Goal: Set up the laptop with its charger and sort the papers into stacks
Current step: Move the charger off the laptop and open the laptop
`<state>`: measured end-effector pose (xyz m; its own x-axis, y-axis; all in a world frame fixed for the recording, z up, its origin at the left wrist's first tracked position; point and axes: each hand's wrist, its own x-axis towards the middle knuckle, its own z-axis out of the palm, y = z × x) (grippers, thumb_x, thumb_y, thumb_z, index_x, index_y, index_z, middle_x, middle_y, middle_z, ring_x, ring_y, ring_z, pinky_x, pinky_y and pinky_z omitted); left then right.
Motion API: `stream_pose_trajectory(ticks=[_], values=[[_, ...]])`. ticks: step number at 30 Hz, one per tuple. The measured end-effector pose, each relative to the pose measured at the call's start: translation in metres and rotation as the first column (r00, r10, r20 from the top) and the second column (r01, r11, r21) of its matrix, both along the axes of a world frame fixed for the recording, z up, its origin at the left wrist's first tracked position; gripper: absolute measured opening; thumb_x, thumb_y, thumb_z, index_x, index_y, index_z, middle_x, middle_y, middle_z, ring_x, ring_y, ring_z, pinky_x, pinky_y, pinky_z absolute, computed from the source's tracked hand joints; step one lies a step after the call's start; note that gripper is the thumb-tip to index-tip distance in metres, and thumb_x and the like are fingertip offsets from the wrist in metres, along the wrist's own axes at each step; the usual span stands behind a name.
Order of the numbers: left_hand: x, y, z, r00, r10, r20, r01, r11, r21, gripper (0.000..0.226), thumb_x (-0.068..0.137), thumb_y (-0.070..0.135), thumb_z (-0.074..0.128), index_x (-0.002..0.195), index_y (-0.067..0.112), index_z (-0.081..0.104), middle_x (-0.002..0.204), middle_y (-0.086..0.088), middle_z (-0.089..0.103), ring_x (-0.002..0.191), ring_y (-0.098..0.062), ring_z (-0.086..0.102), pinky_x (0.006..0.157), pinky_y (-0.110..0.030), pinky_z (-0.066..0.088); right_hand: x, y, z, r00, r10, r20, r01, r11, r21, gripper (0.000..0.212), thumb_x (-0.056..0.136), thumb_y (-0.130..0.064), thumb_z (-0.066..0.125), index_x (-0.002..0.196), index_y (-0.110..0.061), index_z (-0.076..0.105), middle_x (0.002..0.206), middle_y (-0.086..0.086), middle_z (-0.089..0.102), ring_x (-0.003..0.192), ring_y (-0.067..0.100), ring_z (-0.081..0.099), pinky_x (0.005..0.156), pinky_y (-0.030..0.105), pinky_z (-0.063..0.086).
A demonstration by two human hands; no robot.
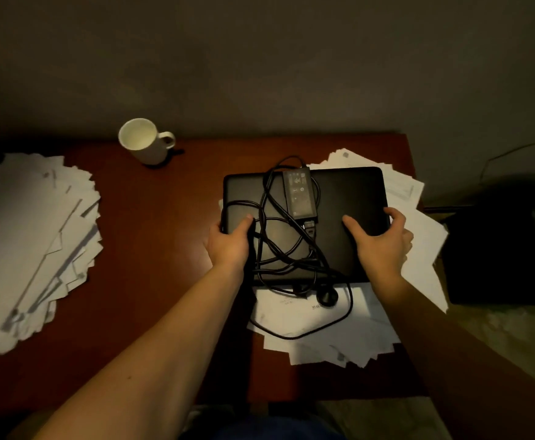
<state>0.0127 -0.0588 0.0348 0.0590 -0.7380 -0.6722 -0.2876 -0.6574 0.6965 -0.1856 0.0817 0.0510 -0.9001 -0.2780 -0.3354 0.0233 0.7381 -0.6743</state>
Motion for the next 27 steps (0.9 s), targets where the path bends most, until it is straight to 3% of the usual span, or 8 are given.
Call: stream_pose_trajectory(ticks=[4, 6, 9, 15, 23, 27], values=[[0.030, -0.018, 0.014, 0.999, 0.025, 0.032, -0.023, 0.997, -0.073, 0.079, 0.076, 0.058, 0.077, 0.144, 0.032, 0.046, 0.126, 0.006, 0.038, 0.116, -0.026, 0.054, 0.097, -0.047, 0.054, 0.030, -0.023, 0.000, 0.999, 0.021, 0.038, -0.019, 0.998, -0.054, 0.092, 0.071, -0.062, 0.079, 0.145, -0.036, 0.030, 0.141, 0.011, 0.037, 0.127, 0.034, 0.042, 0.103, 0.050, 0.046], [0.048, -0.027, 0.013, 0.998, 0.043, 0.037, -0.039, 0.994, -0.103, 0.072, 0.083, 0.050, 0.076, 0.146, 0.032, 0.045, 0.126, 0.006, 0.038, 0.114, -0.022, 0.051, 0.099, -0.041, 0.051, 0.046, -0.034, 0.000, 0.998, 0.027, 0.055, -0.023, 0.996, -0.083, 0.093, 0.072, -0.059, 0.080, 0.147, -0.036, 0.029, 0.142, 0.011, 0.036, 0.126, 0.033, 0.044, 0.102, 0.048, 0.048], [0.077, -0.042, 0.014, 0.998, 0.057, 0.040, -0.051, 0.990, -0.131, 0.074, 0.081, 0.050, 0.078, 0.144, 0.030, 0.045, 0.135, 0.003, 0.049, 0.116, -0.021, 0.055, 0.100, -0.040, 0.051, 0.066, -0.051, 0.002, 0.995, 0.028, 0.091, -0.017, 0.993, -0.116, 0.091, 0.075, -0.054, 0.080, 0.148, -0.031, 0.031, 0.142, 0.011, 0.038, 0.124, 0.033, 0.047, 0.099, 0.046, 0.049], [0.123, -0.064, 0.011, 0.985, 0.140, 0.105, -0.128, 0.985, -0.112, 0.064, 0.075, 0.050, 0.083, 0.120, 0.019, 0.050, 0.125, -0.005, 0.057, 0.107, -0.024, 0.059, 0.098, -0.043, 0.052, 0.091, -0.079, 0.000, 0.991, 0.033, 0.126, -0.014, 0.989, -0.148, 0.091, 0.071, -0.056, 0.081, 0.143, -0.018, 0.041, 0.139, 0.010, 0.048, 0.122, 0.030, 0.052, 0.102, 0.046, 0.049], [0.173, -0.079, 0.019, 0.986, 0.158, 0.045, -0.154, 0.986, -0.070, 0.069, 0.076, 0.047, 0.083, 0.131, 0.015, 0.056, 0.119, -0.003, 0.065, 0.103, -0.024, 0.065, 0.095, -0.043, 0.055, 0.131, -0.102, -0.001, 0.961, 0.104, 0.256, -0.055, 0.979, -0.194, 0.076, 0.081, -0.043, 0.079, 0.141, -0.014, 0.041, 0.138, 0.008, 0.053, 0.122, 0.029, 0.055, 0.101, 0.042, 0.049], [0.209, -0.092, 0.026, 0.989, 0.142, 0.032, -0.139, 0.987, -0.078, 0.074, 0.064, 0.050, 0.085, 0.125, 0.016, 0.061, 0.108, -0.004, 0.073, 0.090, -0.024, 0.073, 0.083, -0.044, 0.062, 0.168, -0.119, -0.007, 0.945, 0.131, 0.300, -0.079, 0.981, -0.179, 0.077, 0.081, -0.042, 0.079, 0.140, -0.011, 0.040, 0.138, 0.010, 0.053, 0.120, 0.031, 0.055, 0.100, 0.043, 0.050]])
